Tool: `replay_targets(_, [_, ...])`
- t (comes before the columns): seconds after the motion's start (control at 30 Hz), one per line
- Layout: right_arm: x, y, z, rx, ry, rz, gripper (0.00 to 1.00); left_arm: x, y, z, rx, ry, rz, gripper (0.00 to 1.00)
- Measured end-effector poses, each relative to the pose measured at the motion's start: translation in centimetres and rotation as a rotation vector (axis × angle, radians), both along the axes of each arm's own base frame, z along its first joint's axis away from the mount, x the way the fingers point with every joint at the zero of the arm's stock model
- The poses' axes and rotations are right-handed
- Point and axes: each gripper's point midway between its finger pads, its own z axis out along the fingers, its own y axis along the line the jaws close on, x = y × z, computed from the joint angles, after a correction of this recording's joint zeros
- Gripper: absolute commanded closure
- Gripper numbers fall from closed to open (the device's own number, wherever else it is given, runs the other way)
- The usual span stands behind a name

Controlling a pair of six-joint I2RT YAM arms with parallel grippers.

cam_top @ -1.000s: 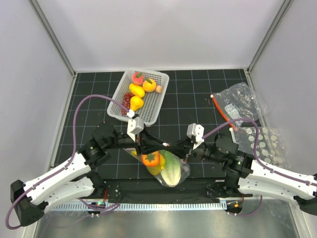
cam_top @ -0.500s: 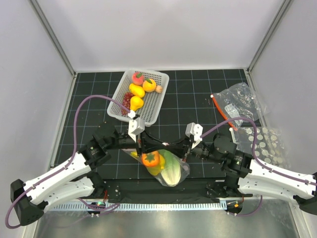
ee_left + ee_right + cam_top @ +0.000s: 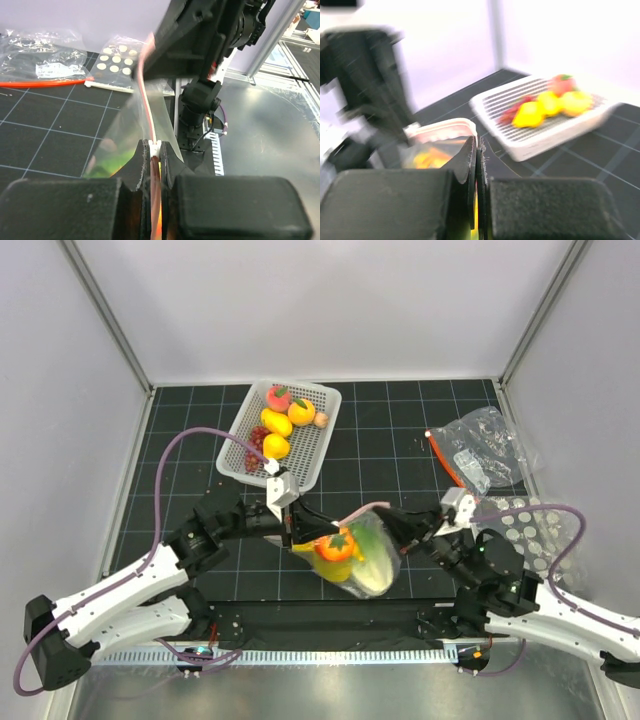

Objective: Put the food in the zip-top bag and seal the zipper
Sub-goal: Zip the zipper food storage bag, then place the zipper food storage bag at the center of the board.

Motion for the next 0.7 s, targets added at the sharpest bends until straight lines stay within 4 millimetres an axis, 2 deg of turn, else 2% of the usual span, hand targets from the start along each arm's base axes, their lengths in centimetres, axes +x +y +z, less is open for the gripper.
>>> replay_targets(0.2, [2.7, -7.6, 1.1, 0.18, 0.022, -0.334, 0.99, 0.3, 0.0, -0.1, 0.004, 0.003, 0.018, 1.0])
replay_targets(0.3, [3.1, -11.8, 1.3, 0.281, 0.034, -0.473, 0.99, 0.4, 0.1, 0.0, 0.003, 0.003, 0.029, 1.0])
replay_targets(0.37, [3.4, -13.8, 1.5, 0.327, 0.05, -0.55, 0.99, 0.5, 0.1, 0.0, 0.004, 0.004, 0.034, 0.99])
replay_targets(0.53, [4.1, -14.4, 0.7, 0.303, 0.072, -0.623, 0.99, 1.0, 0.1, -0.1, 0.006, 0.006, 0.063, 0.99])
replay_targets(0.7, [4.3, -14.5, 0.0, 0.284, 0.071, -0.648, 0.99, 2.4, 0.4, -0.4, 0.024, 0.023, 0.151, 1.0])
